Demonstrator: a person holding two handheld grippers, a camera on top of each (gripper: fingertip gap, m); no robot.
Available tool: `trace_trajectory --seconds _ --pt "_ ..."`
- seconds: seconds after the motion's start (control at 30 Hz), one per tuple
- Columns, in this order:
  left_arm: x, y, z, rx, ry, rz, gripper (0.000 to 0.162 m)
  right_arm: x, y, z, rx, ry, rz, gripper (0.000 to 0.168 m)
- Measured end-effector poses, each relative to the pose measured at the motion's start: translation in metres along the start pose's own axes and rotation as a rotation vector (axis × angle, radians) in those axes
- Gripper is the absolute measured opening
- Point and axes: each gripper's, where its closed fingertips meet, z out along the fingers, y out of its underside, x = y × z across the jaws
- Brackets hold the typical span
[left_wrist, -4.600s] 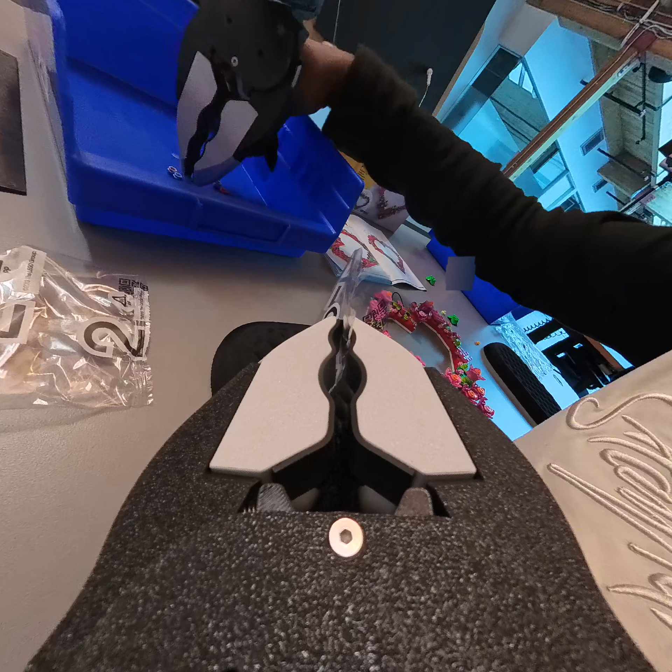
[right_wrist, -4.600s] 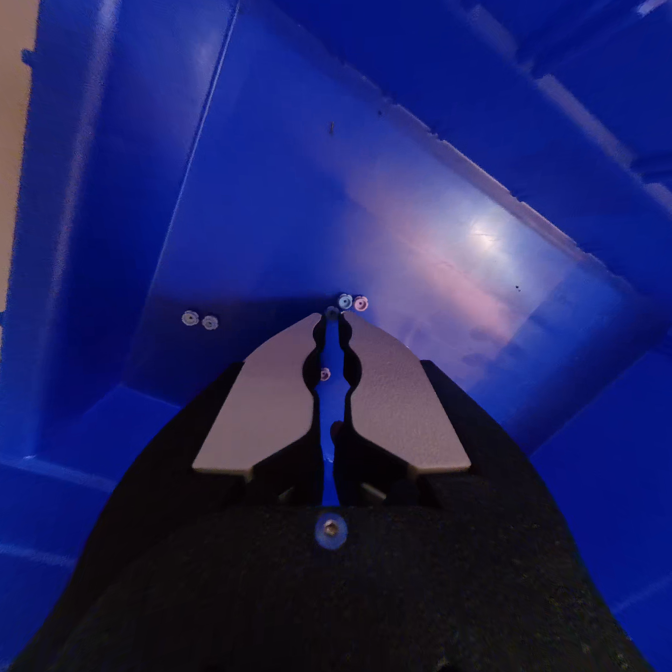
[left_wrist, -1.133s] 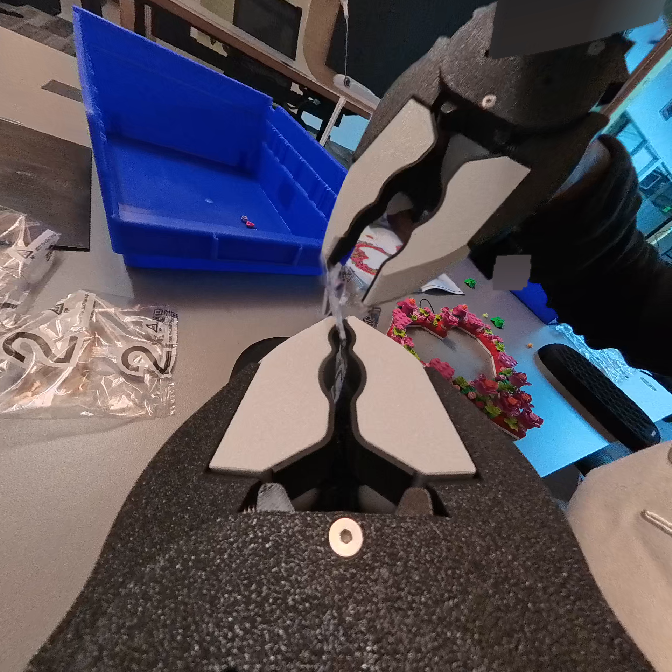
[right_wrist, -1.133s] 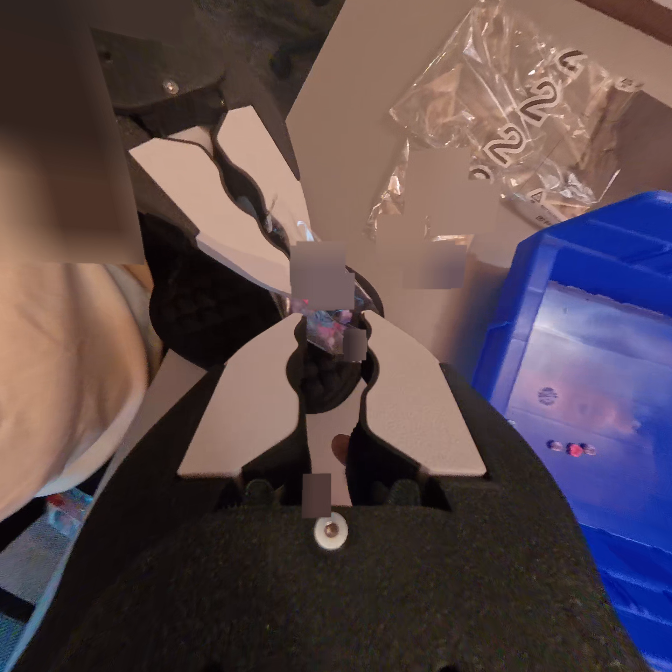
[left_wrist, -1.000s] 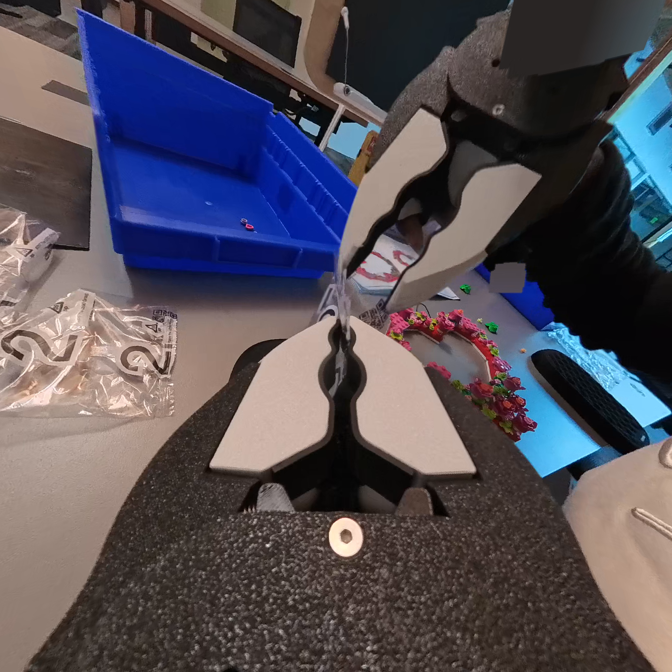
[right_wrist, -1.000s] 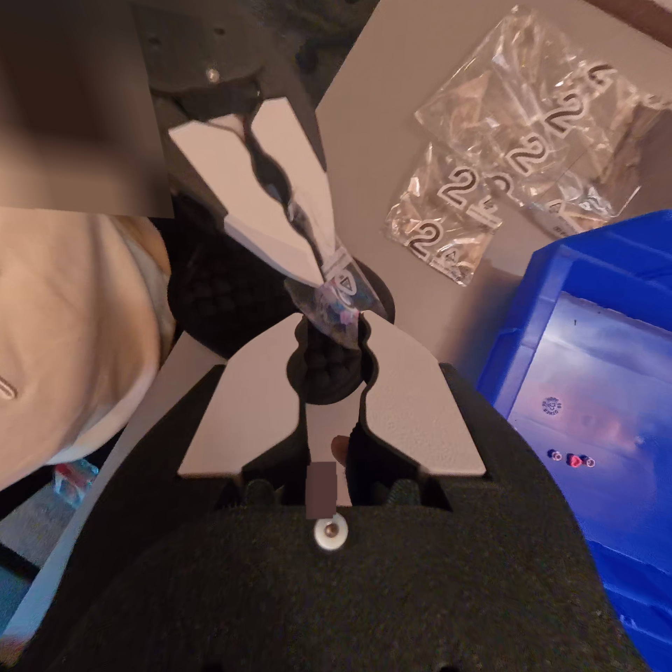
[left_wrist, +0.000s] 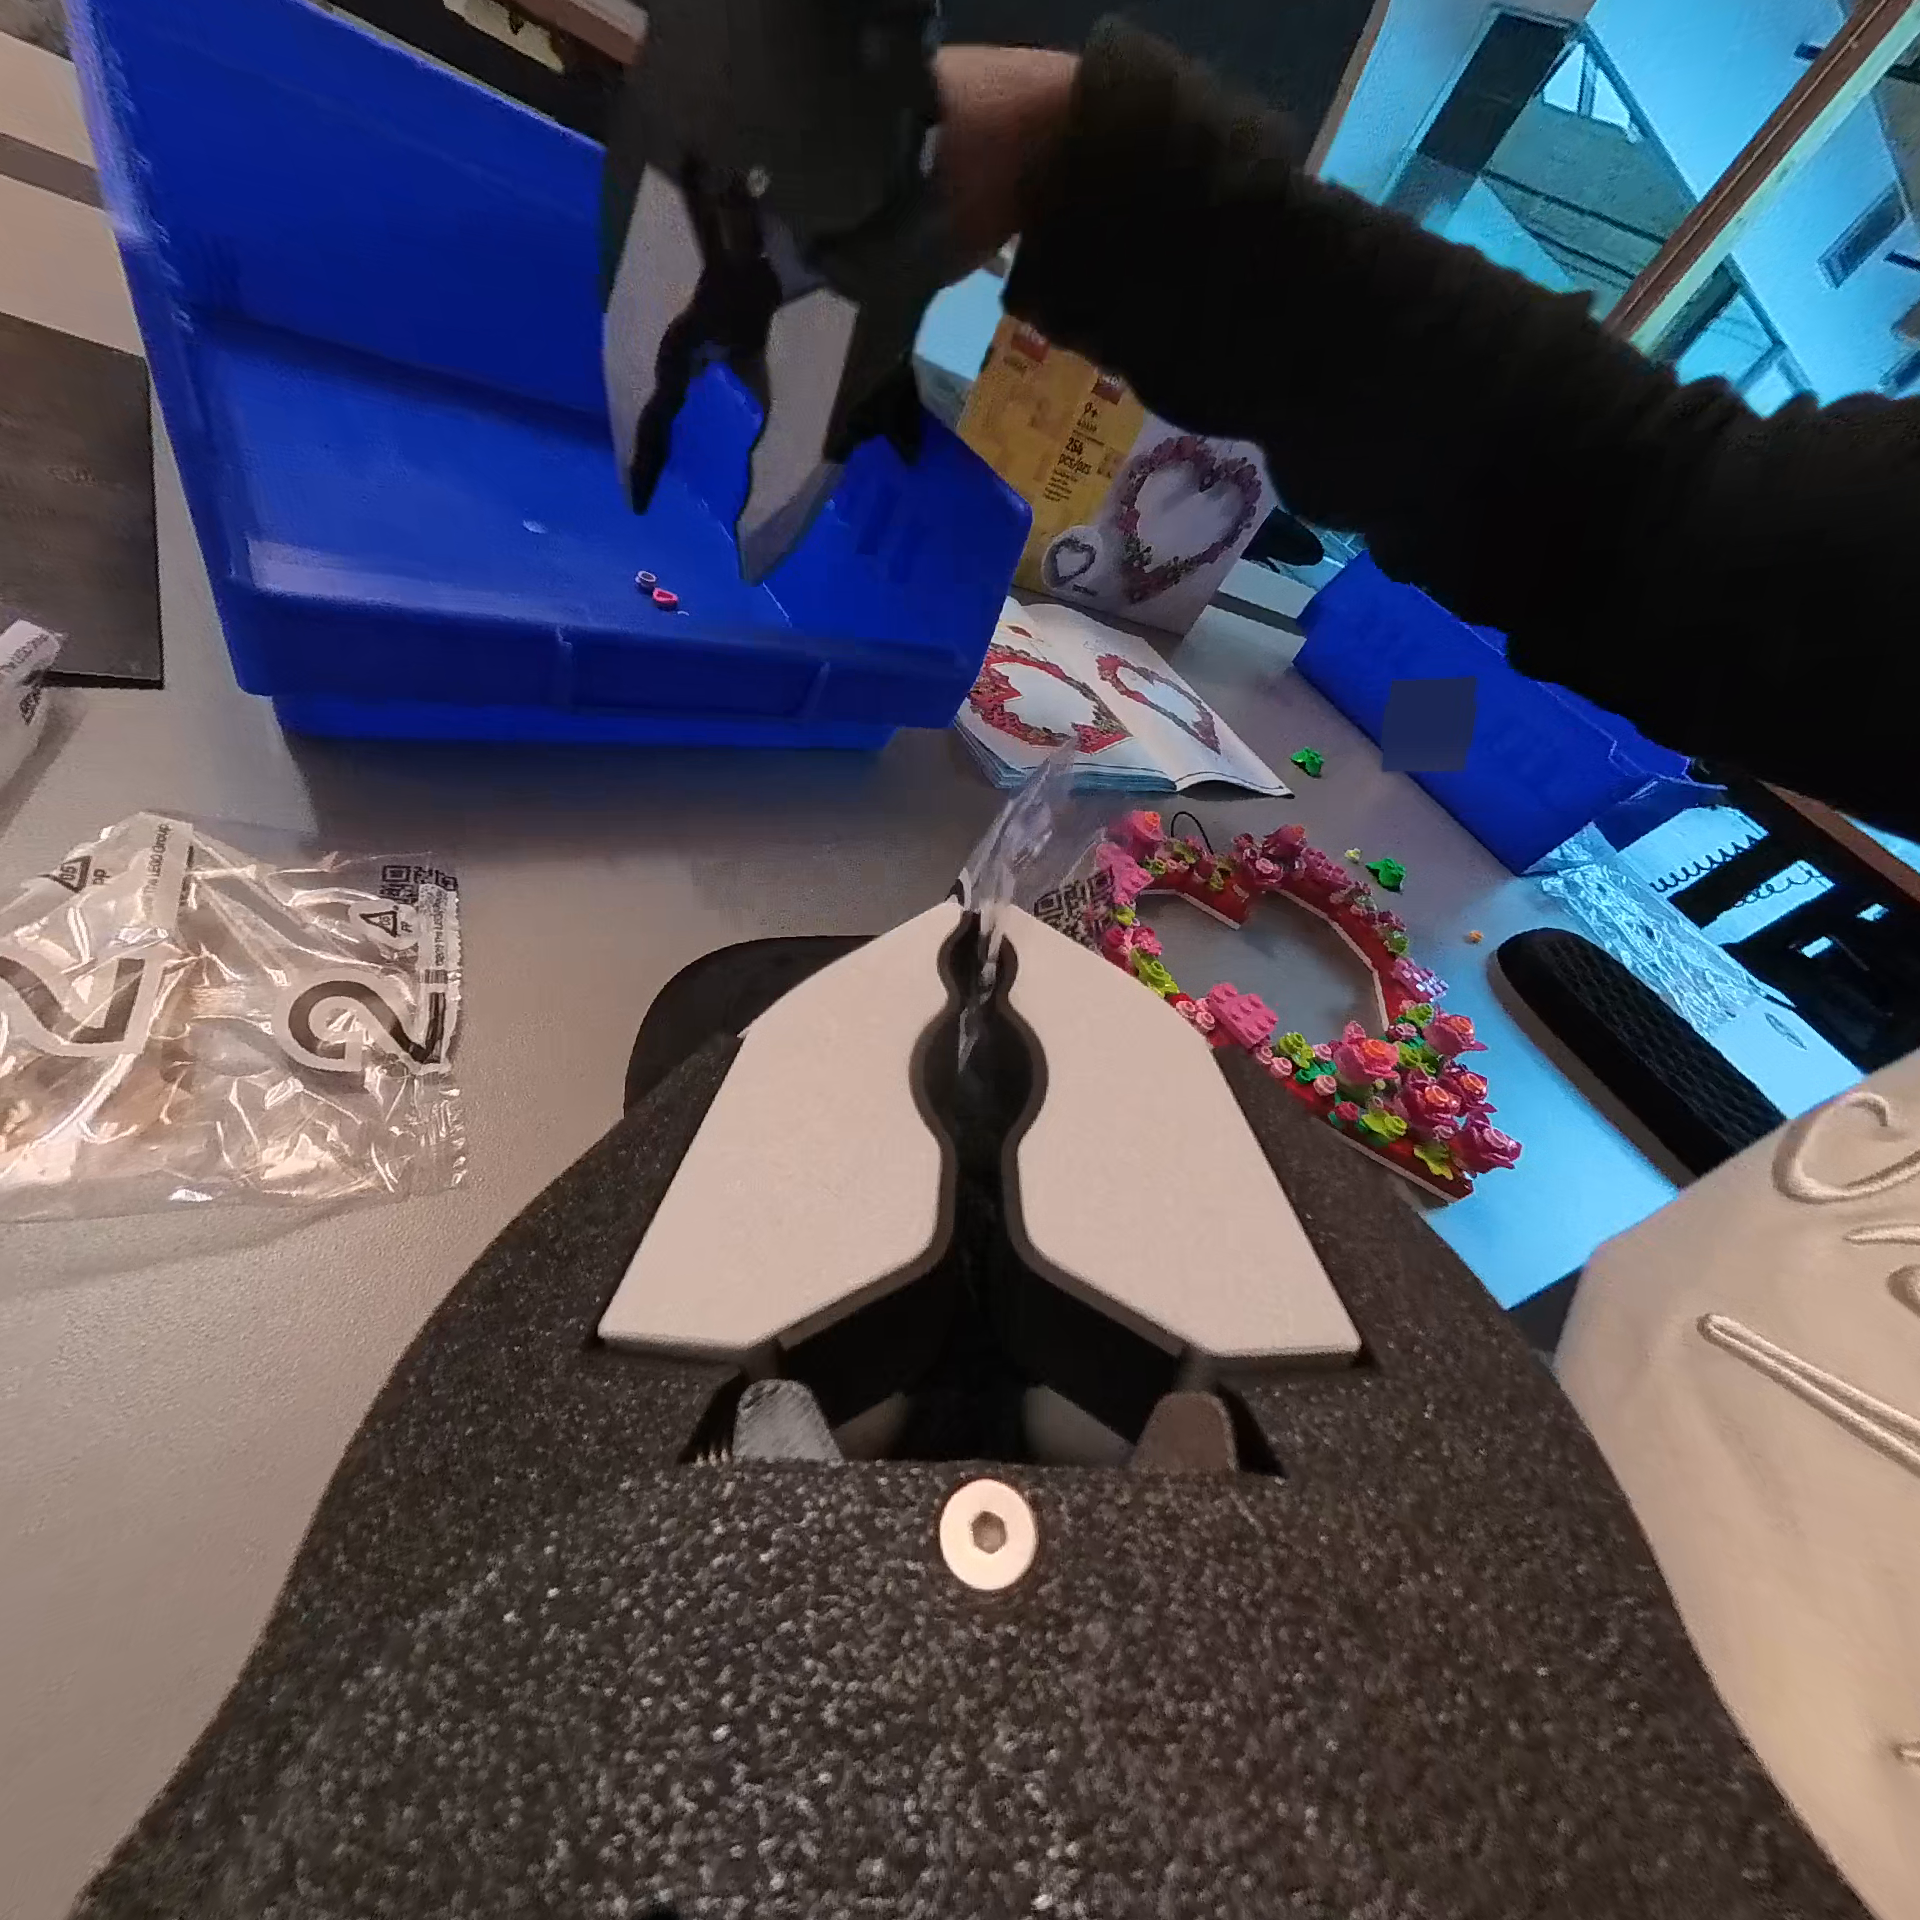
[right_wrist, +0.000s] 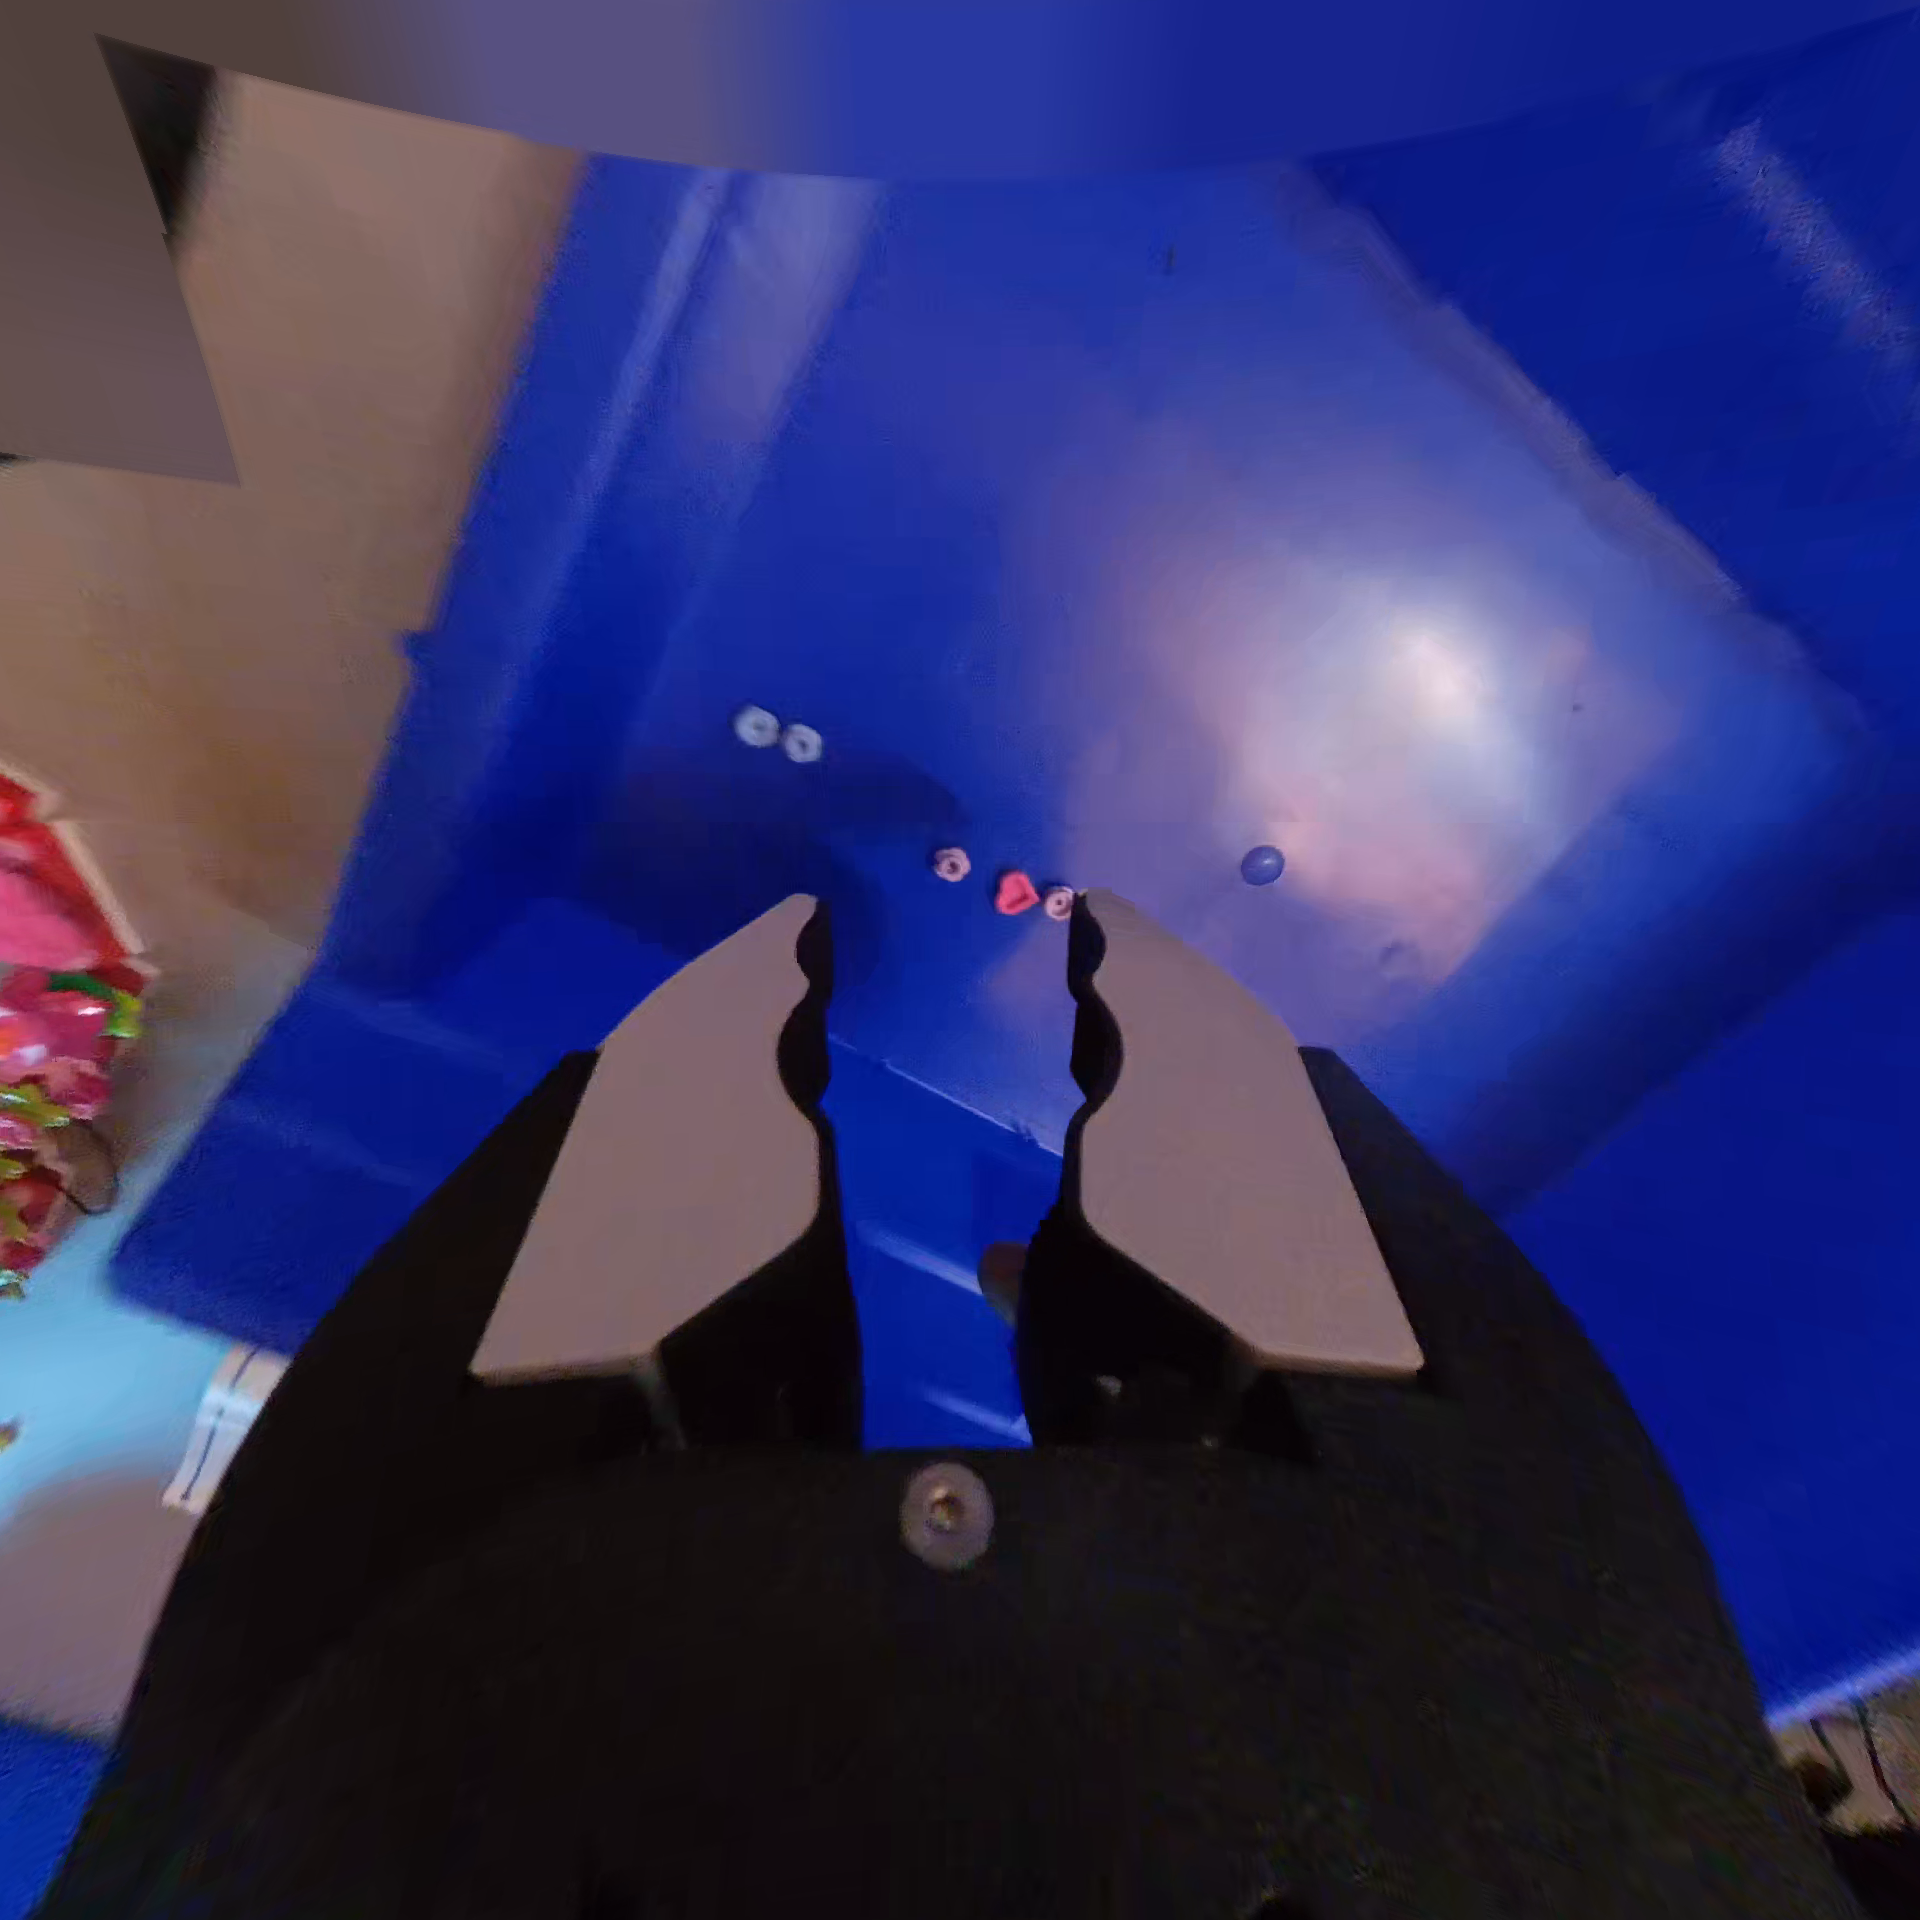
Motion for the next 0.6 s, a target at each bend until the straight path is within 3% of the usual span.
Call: trace_trajectory --seconds 0.17,0.43,0.6 --pt "-0.002 0.001 0.001 -0.009 0.001 -0.010 0.000 0.017 0.018 0.028 -0.162 0.015 -0.062 0.029" --pt "-0.008 0.001 -0.001 -0.004 -0.006 -0.016 0.000 0.018 0.016 0.033 -0.123 0.011 -0.042 0.020" --pt "-0.009 0.001 -0.002 0.002 -0.008 -0.015 0.000 0.018 0.016 0.034 -0.122 0.016 -0.059 0.001"
